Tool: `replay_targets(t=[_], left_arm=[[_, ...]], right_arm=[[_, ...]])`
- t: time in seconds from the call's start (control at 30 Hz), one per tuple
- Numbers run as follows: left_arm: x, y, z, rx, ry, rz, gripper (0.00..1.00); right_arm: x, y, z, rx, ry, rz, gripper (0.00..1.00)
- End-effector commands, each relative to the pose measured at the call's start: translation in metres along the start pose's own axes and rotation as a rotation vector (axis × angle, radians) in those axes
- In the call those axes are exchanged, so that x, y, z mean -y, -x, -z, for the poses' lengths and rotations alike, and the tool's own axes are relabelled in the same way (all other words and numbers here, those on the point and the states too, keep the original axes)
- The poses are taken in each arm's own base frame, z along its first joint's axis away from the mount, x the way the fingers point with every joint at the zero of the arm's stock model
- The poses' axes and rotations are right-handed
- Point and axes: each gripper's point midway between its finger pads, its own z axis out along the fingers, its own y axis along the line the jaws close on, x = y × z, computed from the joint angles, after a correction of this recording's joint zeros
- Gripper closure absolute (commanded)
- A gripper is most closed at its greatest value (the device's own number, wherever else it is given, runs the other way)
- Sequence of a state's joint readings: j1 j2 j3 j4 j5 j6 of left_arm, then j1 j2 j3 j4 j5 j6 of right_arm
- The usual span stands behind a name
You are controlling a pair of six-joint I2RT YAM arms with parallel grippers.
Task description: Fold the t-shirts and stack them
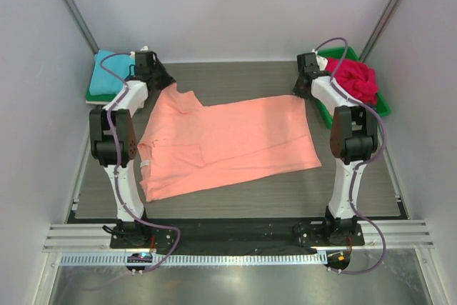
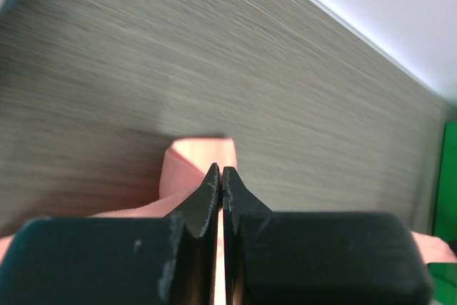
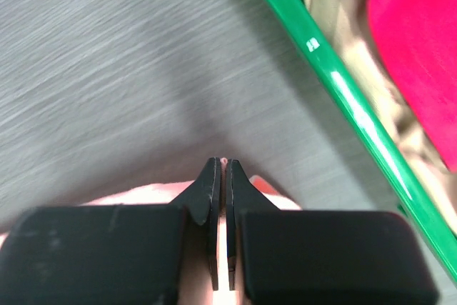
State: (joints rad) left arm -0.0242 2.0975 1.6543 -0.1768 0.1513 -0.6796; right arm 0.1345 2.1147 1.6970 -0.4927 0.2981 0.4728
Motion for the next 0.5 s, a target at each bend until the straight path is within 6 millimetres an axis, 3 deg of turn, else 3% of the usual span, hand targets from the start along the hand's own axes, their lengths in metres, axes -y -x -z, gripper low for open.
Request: replay_targets(t=[0.0, 0.17, 0.2, 0.27, 0.3, 0.37, 0.43, 0.47], left_arm=[[0.021, 0.005, 0.040, -0.020, -0.023, -0.085, 1.00], [0.028, 0.005, 0.083, -0.016, -0.025, -0.116, 1.00], [0.027, 0.003, 0.089, -0.017, -0.024, -0.120, 1.00], [0.021, -0.009, 0.100, -0.034, -0.014, -0.123, 1.00], [0.025, -0.006, 0.115, -0.015, -0.023, -0.126, 1.00], [0.017, -0.019, 0.128, -0.030, -0.009, -0.124, 1.00], [0.020, -0.019, 0.151, -0.002, -0.016, -0.135, 1.00], [0.010, -0.030, 0.156, -0.018, 0.006, -0.135, 1.00]], right_arm=[[-0.001, 0.024, 0.041, 0.081, 0.062, -0.051, 0.99], [0.005, 0.010, 0.061, 0.068, 0.102, -0.068, 0.99], [0.006, 0.015, 0.073, 0.087, 0.117, -0.074, 0.99], [0.014, 0.004, 0.076, 0.078, 0.105, -0.073, 0.99], [0.017, 0.006, 0.084, 0.091, 0.109, -0.074, 0.99], [0.024, -0.008, 0.084, 0.075, 0.096, -0.066, 0.99], [0.030, -0.010, 0.088, 0.080, 0.091, -0.068, 0.99], [0.037, -0.018, 0.086, 0.068, 0.075, -0.068, 0.99]])
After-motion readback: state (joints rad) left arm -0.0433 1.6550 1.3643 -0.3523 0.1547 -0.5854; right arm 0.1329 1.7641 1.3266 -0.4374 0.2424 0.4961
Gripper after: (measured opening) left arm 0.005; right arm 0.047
